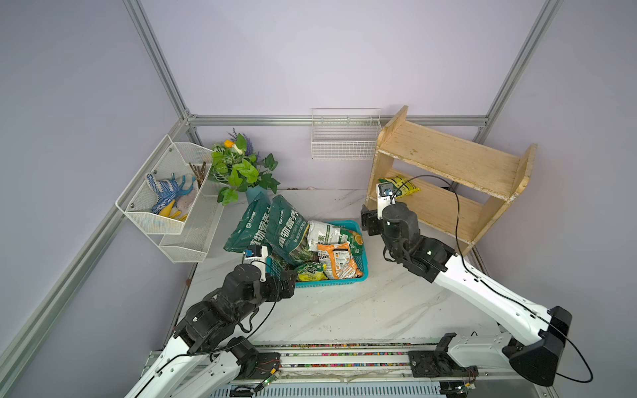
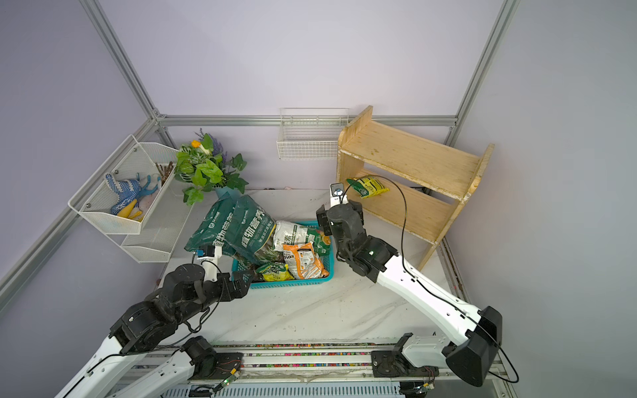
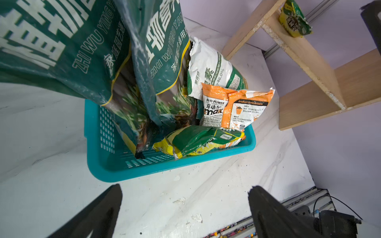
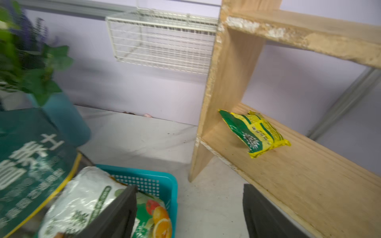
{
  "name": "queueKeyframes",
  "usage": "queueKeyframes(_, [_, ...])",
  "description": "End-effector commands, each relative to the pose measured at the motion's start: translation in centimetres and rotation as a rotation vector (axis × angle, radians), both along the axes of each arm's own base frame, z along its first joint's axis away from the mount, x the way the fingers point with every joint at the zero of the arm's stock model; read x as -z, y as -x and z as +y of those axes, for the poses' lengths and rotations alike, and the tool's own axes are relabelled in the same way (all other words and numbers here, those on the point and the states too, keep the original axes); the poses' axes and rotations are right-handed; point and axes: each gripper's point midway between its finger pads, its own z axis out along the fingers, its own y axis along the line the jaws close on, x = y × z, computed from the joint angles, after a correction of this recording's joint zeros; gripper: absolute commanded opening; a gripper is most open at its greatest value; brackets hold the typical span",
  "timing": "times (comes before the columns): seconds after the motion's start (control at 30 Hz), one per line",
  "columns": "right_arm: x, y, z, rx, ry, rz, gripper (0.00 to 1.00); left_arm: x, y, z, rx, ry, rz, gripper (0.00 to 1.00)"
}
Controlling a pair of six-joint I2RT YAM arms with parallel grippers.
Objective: Take down the fertilizer bag from the shelf
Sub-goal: Pick up the fertilizer bag from the shelf.
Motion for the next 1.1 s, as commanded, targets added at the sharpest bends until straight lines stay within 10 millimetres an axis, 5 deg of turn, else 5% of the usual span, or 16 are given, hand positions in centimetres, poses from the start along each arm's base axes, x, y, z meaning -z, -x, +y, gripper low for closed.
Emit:
queueKeyframes(0.0, [1.2,-1.7,-2.8,0.089,0.025,0.055,0.84,-6.9,1.7,0.2,0.086,0.024,-0.114,1.0])
queueKeyframes(0.1, [1.5,-3.2,-3.8,0.113,0.028,0.048,0.84,-7.5,2.0,2.2,0.055,-0.088,-0.141,1.0])
queueKeyframes(0.17, [1.4,-4.1,-4.2,0.146,0.058,0.034,0.85,-6.0,1.7,3.0,0.038,-0.162,-0.145,1.0])
queueKeyframes(0.23, [1.3,-5.2,-4.5,0.175,0.101,0.034,0.86,-4.0,1.6,2.3,0.064,-0.17,-0.119,1.0])
queueKeyframes(0.33, [1.9,-7.3,-4.4,0.21,0.191,0.055,0.86,-4.4,2.4,0.2,0.189,-0.129,-0.119,1.0])
queueKeyframes(0.57, [3.7,-10.8,-5.3,0.287,0.349,0.131,0.81,-3.9,1.7,1.9,0.093,-0.165,-0.111,1.0])
queueKeyframes(1.0, [6.0,-12.0,-8.5,0.344,0.393,0.202,0.8,-4.0,1.6,2.7,0.056,-0.167,-0.122,1.0])
queueKeyframes(1.07, [6.6,-12.2,-8.8,0.346,0.408,0.224,0.74,-4.0,1.6,2.6,0.058,-0.169,-0.119,1.0])
